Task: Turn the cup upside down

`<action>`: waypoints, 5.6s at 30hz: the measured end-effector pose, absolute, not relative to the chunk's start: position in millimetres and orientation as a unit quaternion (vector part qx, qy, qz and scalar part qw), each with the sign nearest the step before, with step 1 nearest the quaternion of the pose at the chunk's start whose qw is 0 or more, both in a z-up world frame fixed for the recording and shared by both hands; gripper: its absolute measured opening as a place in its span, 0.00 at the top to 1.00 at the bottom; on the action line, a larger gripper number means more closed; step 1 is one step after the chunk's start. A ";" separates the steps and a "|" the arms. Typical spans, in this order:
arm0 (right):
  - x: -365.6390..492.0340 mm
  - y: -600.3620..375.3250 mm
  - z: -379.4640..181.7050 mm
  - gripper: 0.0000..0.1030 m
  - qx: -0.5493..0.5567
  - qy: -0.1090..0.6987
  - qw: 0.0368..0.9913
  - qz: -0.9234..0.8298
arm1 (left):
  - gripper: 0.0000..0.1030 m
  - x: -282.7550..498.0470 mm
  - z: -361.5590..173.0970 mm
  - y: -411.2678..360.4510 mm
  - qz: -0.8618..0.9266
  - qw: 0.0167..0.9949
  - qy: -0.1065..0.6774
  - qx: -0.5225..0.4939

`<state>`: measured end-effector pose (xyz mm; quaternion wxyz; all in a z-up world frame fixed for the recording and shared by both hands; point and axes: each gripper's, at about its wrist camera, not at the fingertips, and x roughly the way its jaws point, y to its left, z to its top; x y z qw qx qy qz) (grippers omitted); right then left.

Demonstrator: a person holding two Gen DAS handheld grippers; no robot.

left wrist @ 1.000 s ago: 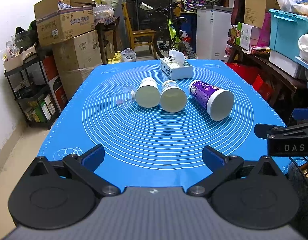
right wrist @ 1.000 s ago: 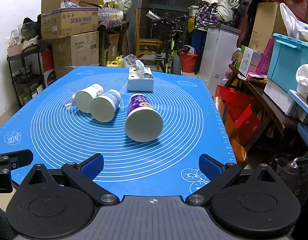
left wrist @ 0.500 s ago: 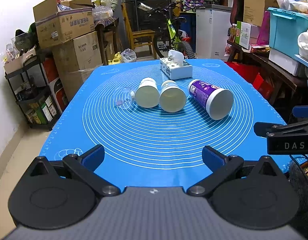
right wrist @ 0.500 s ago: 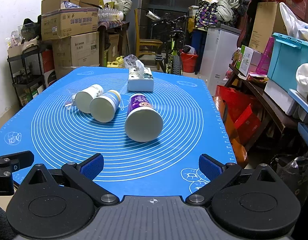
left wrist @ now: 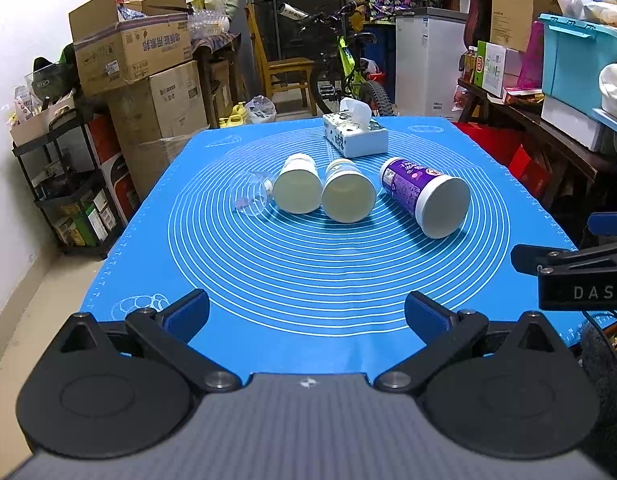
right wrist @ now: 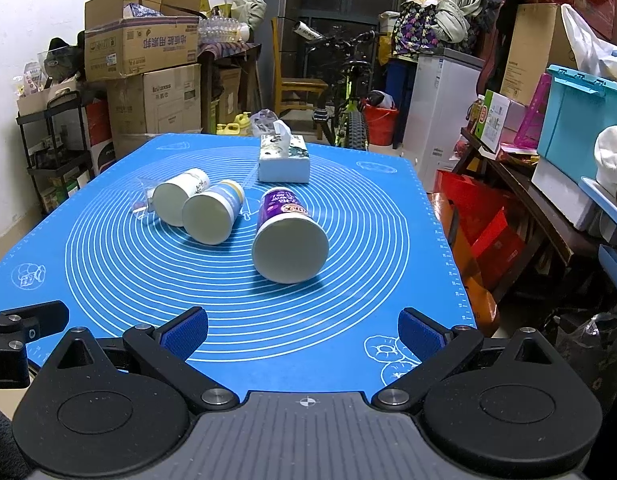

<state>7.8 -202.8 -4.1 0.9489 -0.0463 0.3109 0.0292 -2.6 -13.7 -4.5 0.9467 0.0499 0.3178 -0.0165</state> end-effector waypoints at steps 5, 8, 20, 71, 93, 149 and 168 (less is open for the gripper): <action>7.7 -203.5 -4.0 0.02 -0.046 0.312 0.949 0.029 | 0.01 -2.7 -4.7 -13.1 -0.017 0.947 0.318 0.051; 7.6 -203.7 -4.1 0.02 -0.046 0.311 0.949 0.030 | 0.01 -2.3 -5.0 -14.1 -0.017 0.947 0.318 0.051; 11.4 -209.9 -5.8 0.02 -0.042 0.306 0.951 0.029 | 0.01 7.3 -6.2 -25.5 -0.028 0.947 0.317 0.043; 122.6 -333.8 -35.6 0.02 0.012 0.303 0.952 -0.046 | 0.26 176.9 -39.4 -154.3 -0.102 0.897 0.428 0.034; 84.8 -288.3 -38.1 0.02 0.003 0.325 0.946 -0.014 | 0.23 108.4 -67.3 -118.7 -0.106 0.887 0.446 0.057; 139.6 -194.9 -29.4 0.30 0.060 0.422 0.894 0.137 | 0.14 94.3 -39.4 2.8 -0.062 0.913 0.402 0.006; 95.6 -173.4 -71.2 0.32 -0.098 0.141 0.983 0.062 | 0.14 98.8 -38.6 -9.5 -0.054 0.932 0.358 0.000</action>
